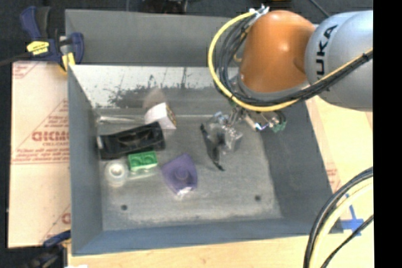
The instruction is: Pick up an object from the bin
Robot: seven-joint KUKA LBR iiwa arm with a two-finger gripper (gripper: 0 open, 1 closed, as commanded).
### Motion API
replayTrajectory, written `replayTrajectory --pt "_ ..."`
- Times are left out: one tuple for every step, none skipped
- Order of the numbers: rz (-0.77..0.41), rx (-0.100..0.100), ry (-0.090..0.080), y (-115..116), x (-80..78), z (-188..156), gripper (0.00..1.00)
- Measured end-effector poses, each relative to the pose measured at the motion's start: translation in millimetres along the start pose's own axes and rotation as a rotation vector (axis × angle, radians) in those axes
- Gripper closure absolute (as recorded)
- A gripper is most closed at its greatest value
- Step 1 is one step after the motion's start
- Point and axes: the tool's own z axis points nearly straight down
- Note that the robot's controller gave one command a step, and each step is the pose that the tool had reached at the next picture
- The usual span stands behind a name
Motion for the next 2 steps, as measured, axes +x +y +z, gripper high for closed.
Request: replayTrajectory --pt "-0.024 0.016 -0.026 -22 6.8 11 1.0" --pt "-0.016 0.002 -0.003 0 15.1 -8 1.0"
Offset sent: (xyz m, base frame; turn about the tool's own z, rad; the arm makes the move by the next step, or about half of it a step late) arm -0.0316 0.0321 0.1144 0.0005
